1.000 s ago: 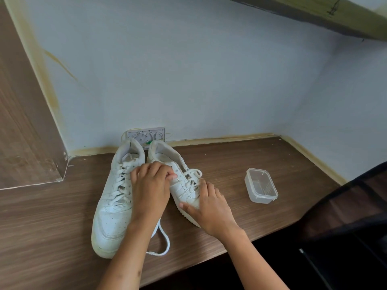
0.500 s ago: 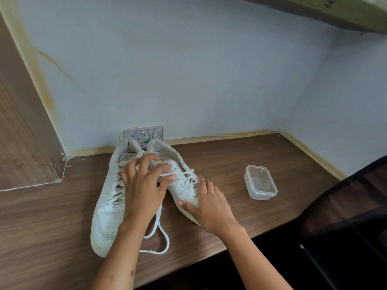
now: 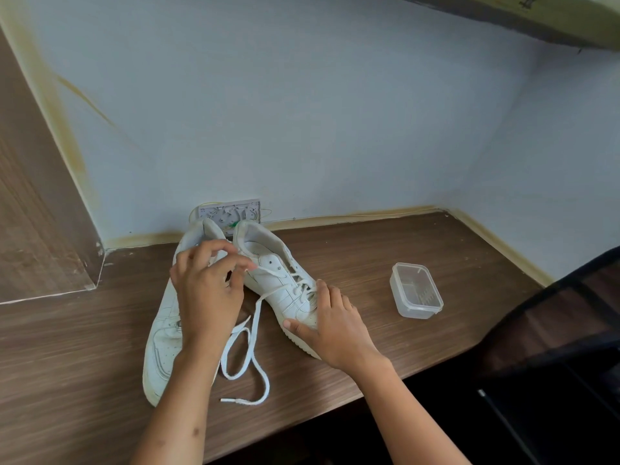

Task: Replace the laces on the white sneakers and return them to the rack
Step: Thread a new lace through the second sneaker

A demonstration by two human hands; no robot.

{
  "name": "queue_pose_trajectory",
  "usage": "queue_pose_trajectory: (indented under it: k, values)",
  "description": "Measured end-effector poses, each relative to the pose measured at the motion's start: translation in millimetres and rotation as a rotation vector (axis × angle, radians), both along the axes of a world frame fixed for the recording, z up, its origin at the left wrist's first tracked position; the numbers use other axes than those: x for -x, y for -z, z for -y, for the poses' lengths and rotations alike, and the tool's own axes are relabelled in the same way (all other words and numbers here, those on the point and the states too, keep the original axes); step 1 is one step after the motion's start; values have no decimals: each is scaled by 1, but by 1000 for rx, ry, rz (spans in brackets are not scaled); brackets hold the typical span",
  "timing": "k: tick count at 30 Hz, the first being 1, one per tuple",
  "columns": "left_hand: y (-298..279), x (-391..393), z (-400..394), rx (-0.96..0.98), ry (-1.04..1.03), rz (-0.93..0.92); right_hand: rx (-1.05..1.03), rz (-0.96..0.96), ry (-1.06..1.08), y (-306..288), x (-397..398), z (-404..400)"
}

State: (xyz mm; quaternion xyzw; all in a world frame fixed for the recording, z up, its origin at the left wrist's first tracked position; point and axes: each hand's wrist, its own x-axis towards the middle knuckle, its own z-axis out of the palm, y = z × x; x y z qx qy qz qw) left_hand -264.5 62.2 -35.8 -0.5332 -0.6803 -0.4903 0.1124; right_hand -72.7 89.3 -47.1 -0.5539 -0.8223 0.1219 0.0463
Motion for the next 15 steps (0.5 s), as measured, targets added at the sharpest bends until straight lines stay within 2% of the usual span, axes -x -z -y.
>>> queue_pose_trajectory:
  k: [8, 10, 13, 15]
  values:
    - [-14, 7, 13, 30, 147, 116, -16, -38, 31, -2, 4, 2]
    - [-14, 6, 16, 65, 194, 104, -96, -97, 29, -5, 8, 6]
    - [-8, 5, 17, 74, 241, 112, -253, -218, -137, -20, 19, 15]
    - [-5, 6, 16, 53, 257, 121, -101, -273, -350, -30, 26, 22]
